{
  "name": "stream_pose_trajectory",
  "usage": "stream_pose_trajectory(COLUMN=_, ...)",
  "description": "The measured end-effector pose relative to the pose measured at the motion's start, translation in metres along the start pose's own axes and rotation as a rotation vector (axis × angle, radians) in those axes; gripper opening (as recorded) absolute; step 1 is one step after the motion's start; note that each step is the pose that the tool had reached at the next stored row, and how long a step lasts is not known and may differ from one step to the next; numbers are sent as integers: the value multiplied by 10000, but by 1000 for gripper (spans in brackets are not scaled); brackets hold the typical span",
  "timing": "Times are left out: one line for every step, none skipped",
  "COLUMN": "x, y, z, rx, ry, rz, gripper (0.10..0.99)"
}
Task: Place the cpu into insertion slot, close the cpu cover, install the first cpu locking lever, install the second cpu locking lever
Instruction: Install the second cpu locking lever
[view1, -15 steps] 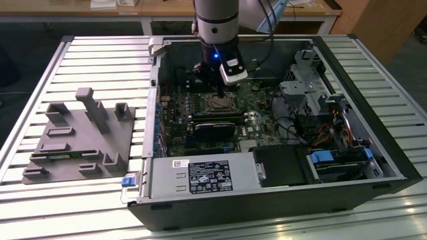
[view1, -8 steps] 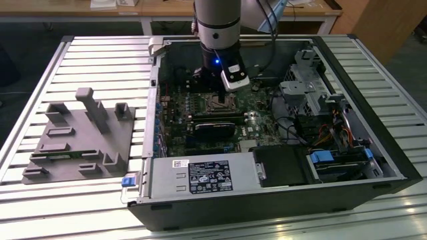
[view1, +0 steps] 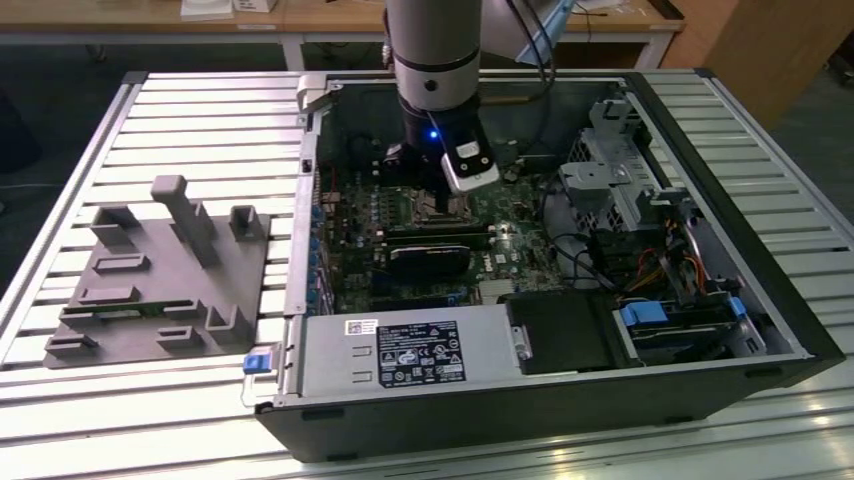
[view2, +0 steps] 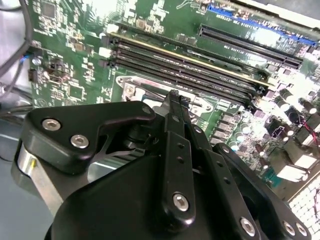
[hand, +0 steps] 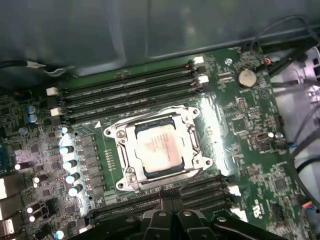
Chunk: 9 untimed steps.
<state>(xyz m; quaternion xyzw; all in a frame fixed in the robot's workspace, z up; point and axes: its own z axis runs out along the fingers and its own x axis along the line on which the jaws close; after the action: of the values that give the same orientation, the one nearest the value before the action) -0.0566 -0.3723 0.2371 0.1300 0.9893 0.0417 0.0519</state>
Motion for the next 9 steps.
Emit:
stream_pose_trajectory(x=10, y=-7, z=10, rx=-53, ry=18, rz=-45, gripper=106)
stream_pose_trajectory(x=20, y=-13, z=20, rx=-104, ry=34, rz=-87, gripper=106)
stream_pose_trajectory(x=31, y=-21, z=30, rx=-152, ry=50, rz=-125, gripper=106)
stream_pose_trajectory(x=42, y=-29, z=40, rx=-200, ry=65, rz=-158, gripper=106)
stream_pose_trajectory(x=54, y=-40, z=51, rx=-246, ry=80, rz=-188, gripper=106)
stream_pose_trajectory(x=63, y=-53, z=62, rx=-277, ry=88, rz=-207, gripper=106)
stream_pose_trajectory(x=70, y=-69, z=72, rx=-298, ry=96, rz=-222, gripper=106)
stream_pose_trajectory(x=74, y=-85, z=80, rx=-312, ry=101, rz=-230, gripper=106)
stream_pose_trajectory(x=76, y=-101, z=89, rx=-329, ry=106, rz=-236, gripper=106)
